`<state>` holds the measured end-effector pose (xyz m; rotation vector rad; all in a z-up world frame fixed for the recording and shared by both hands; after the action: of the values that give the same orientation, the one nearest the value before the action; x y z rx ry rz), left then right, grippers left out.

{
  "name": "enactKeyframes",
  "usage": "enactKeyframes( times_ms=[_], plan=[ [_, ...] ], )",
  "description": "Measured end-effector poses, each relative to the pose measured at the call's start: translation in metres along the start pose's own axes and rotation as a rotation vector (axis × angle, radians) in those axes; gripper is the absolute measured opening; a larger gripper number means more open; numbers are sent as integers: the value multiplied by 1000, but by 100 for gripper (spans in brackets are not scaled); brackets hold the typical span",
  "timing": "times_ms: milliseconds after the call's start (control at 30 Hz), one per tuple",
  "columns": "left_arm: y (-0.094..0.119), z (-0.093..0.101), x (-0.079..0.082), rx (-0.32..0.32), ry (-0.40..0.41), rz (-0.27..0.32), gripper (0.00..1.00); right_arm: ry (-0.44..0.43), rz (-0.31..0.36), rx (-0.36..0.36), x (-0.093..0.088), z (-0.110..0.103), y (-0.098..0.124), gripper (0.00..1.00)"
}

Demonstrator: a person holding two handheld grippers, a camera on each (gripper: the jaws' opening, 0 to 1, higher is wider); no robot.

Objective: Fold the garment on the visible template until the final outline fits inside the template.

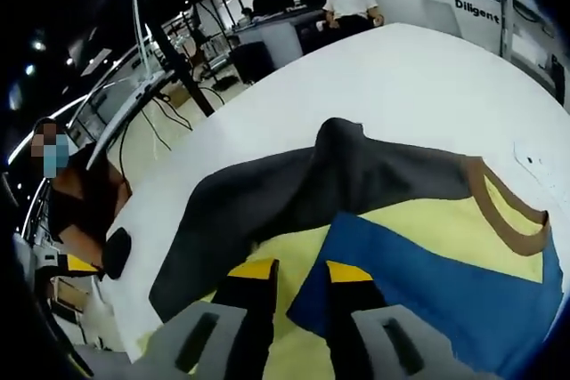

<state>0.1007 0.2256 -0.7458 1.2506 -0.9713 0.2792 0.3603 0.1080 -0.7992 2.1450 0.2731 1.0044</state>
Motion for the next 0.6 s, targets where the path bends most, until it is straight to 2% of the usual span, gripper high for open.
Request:
enactKeyframes(
  times_ms=[100, 200, 333, 467, 600],
  plan=[
    [0, -2, 1, 6, 3, 1, 99, 1, 30, -10, 7, 3, 6, 21],
    [0, -4, 4, 11, 6, 6, 99, 8, 71, -29, 9, 5, 16, 32],
    [-1, -4, 8, 13, 13, 14, 99, 3, 84, -61, 12, 18, 31, 43],
    [-2, -4, 9, 19, 2, 6, 99, 1, 123, -93, 10, 29, 47, 54],
    [-4, -2, 12, 15, 13, 12, 99, -11, 127, -120, 2, 37, 59, 63]
  ],
)
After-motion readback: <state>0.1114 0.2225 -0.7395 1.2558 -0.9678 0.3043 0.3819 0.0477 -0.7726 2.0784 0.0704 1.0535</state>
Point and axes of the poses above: the point that each gripper's makers call its tool centre point, and the gripper's own axes: y roughly backward along the fingers, z roughly to its right, x roughly out of its top, the point moved 7 cm from there along y, roughly backward along the fingers, and after that the axes turned 11 degrees about x, right-handed, at the moved point
